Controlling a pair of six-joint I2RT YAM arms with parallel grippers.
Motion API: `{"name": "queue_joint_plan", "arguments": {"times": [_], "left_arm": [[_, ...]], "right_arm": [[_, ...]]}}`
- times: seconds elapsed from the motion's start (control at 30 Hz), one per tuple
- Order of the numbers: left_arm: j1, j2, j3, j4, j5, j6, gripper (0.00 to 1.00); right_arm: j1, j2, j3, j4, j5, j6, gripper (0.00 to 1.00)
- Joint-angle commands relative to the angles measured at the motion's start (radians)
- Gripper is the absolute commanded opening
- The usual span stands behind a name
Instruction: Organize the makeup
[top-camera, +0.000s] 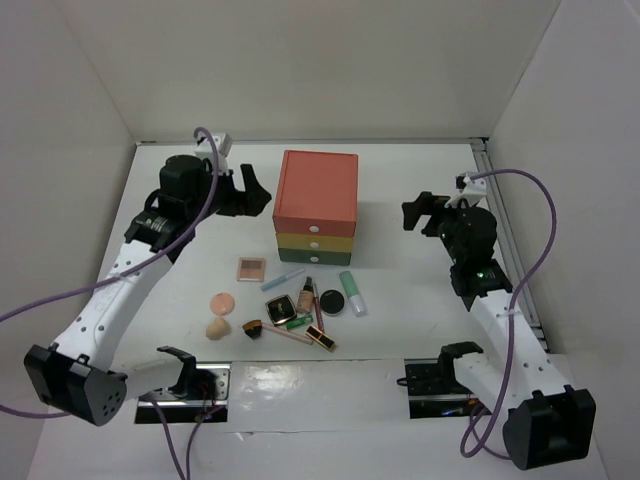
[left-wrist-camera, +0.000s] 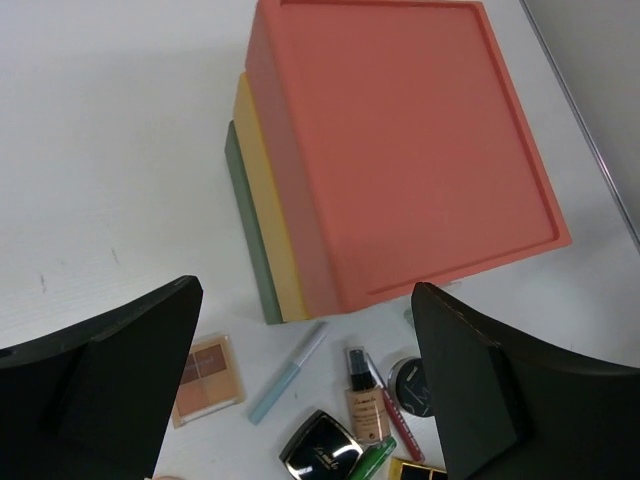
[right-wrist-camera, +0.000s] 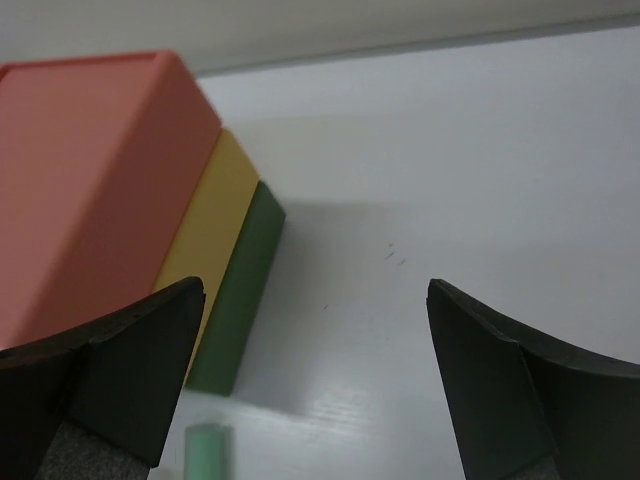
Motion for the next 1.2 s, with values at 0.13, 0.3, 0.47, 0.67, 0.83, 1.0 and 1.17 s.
{"name": "queue_joint_plan", "arguments": {"times": [0.13,0.3,0.47,0.67,0.83,1.0,1.17], "left_arm": [[-0.081,0.173,0.143,0.011,0.003,0.042,0.97],[-0.103,0.257,0.201,-0.012,-0.037,0.042,0.96],[-0.112,0.309,0.229,-0.012,-0.037,0.042,0.96],[-0.112,0.346,0.238,-0.012,-0.048,0.051,0.90],[-0.112,0.386,0.256,-0.024,-0.048,0.042,0.72],[-0.112,0.386,0.237,-0.024,-0.057,0.024,0.52],[-0.112,0.366,0.204,-0.024,-0.045,0.014,0.40]], "right_arm": [[0.217,0.023,0.175,-0.275,-0.021,-0.054,0.99],[0.498,0.045,0.221,-0.335,0.258,-0.054,0.99],[0.731,0.161,0.292,-0.403,0.414,-0.040,0.99],[1.028,0.280,0.393,-0.519,0.600,0.077,0.99],[1.070,0.411,0.422,-0.536,0.618,0.176,0.96],[1.070,0.470,0.413,-0.400,0.647,0.277,0.93],[0.986,0.470,0.387,-0.213,0.675,0.277,0.90]]}}
